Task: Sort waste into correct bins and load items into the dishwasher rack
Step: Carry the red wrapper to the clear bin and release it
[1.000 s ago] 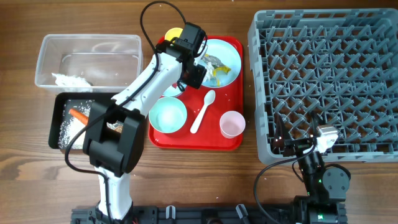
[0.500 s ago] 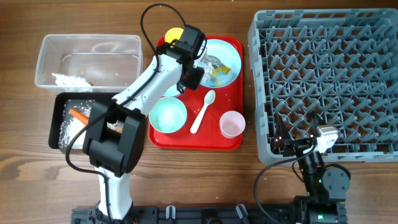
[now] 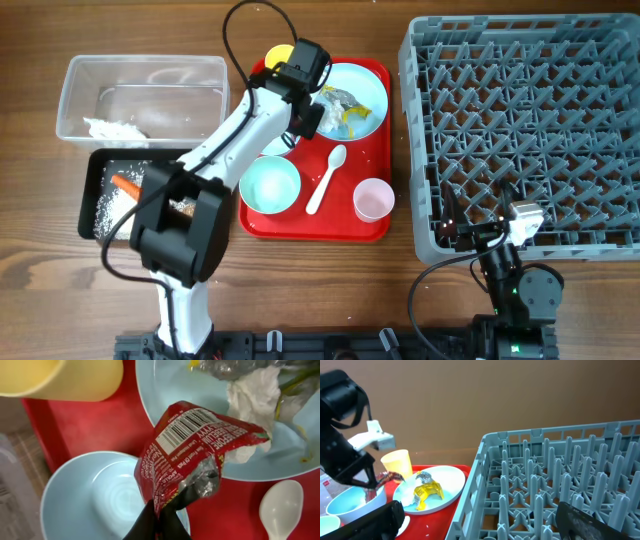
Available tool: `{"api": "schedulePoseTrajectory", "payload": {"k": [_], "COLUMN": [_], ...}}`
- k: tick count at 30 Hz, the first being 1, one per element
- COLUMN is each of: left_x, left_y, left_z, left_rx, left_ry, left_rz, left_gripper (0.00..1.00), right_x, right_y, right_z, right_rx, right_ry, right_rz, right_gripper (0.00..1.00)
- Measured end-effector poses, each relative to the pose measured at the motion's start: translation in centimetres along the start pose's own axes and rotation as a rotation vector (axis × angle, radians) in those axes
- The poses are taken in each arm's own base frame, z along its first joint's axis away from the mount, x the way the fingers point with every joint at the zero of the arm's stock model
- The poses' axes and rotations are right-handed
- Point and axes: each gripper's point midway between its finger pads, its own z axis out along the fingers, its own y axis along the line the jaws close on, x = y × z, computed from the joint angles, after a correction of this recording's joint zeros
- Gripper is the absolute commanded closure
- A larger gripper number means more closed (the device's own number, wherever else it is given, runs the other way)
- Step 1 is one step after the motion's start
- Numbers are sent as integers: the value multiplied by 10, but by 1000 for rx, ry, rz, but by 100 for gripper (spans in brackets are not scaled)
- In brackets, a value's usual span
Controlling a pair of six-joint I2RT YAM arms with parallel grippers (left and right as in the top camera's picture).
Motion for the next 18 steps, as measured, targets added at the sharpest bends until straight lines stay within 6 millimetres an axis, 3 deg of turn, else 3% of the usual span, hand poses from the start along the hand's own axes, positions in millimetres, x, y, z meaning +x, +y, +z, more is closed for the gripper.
{"api": "schedulePoseTrajectory", "payload": {"k": [3, 7, 11, 14, 18], "left_x": [-14, -36, -31, -3, 38], "left_y": [6, 37, 114, 189, 259], "left_z": [-22, -73, -94, -91, -88], "left_rx": [-14, -97, -201, -257, -201], "left_ry": [-70, -215, -268, -248, -231], "left_rz": [-13, -126, -400, -657, -910], "left_gripper": [96, 96, 96, 96, 95], "right_x": [0, 0, 0, 0, 0], "right_y": [0, 0, 0, 0, 0], "right_z": [0, 0, 0, 0, 0], "right_rx": [0, 0, 0, 0, 0], "right_ry": [0, 0, 0, 0, 0], "right_rz": [0, 0, 0, 0, 0], "right_gripper": [0, 0, 0, 0, 0]}}
